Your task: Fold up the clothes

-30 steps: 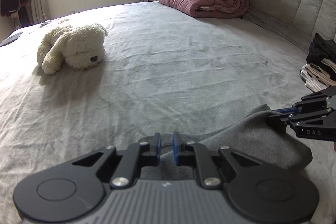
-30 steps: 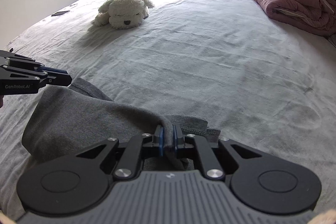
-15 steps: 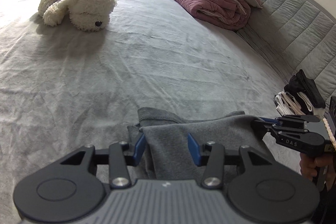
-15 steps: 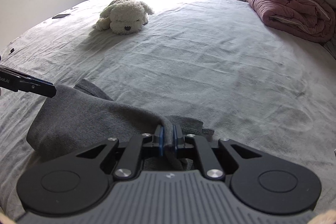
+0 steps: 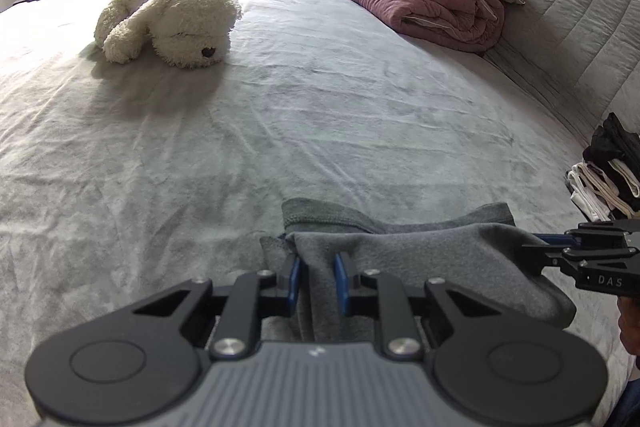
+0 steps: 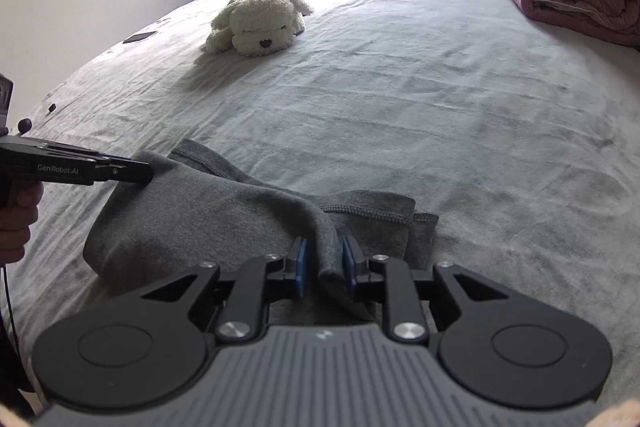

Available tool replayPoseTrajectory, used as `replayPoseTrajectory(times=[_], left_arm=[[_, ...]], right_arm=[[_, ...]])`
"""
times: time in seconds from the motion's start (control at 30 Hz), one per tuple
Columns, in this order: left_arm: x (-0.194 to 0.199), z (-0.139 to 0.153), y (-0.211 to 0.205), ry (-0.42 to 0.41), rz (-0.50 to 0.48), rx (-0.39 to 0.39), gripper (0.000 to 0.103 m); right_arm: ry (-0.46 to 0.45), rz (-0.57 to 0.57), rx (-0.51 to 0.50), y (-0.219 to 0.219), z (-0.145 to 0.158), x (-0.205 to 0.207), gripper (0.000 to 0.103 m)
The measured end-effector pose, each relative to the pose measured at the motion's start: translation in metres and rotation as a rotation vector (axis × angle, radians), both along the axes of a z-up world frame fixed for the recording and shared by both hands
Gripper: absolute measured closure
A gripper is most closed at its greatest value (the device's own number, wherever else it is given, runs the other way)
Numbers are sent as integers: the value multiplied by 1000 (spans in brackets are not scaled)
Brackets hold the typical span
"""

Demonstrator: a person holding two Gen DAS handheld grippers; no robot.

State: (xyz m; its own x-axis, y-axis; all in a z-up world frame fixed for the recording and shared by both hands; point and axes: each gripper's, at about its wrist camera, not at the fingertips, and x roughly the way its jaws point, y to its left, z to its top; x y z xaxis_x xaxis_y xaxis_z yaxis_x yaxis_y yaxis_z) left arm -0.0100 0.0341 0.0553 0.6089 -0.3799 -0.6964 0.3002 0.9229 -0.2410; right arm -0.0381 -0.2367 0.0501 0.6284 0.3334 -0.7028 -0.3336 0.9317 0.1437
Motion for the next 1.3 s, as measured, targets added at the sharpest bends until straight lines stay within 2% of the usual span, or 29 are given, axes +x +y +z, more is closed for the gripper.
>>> replayPoseTrajectory(times=[0.13, 0.23, 0.27, 0.3, 0.33, 0.4, 0.63, 0.8, 0.9, 1.2, 1.3], left_arm=[[1, -2, 1, 19, 0, -22, 83], [3, -3, 1, 23, 10, -30, 83], [2, -4, 0, 19, 14, -28, 88], [1, -4, -1, 11, 17, -24, 91], [-1, -4, -3, -1, 18, -18, 95], [-5, 0, -7, -29, 16, -4, 96], [-29, 23, -7, -154, 31, 9, 97], [-16, 22, -15, -178, 68, 21, 97], [-7, 19, -21, -183, 93, 29, 97], [3, 6, -35, -191, 121, 116, 97], [5, 1, -40, -196, 121, 136, 97]], right_arm=[[32, -32, 41, -13, -8, 4, 75], [21, -35, 82, -17, -11, 3, 75], [16, -41, 85, -17, -12, 3, 75], [11, -47, 88, -18, -12, 2, 77], [10, -57, 82, -17, -13, 2, 86], [-1, -61, 70, -15, -11, 0, 91], [-94, -92, 77, -16, 11, -14, 93], [-119, -125, 38, -12, 13, -9, 93], [-117, -155, 23, -10, 10, -1, 94], [-95, -203, 9, -6, 3, 18, 95], [-50, -231, -13, -4, -8, 25, 95]])
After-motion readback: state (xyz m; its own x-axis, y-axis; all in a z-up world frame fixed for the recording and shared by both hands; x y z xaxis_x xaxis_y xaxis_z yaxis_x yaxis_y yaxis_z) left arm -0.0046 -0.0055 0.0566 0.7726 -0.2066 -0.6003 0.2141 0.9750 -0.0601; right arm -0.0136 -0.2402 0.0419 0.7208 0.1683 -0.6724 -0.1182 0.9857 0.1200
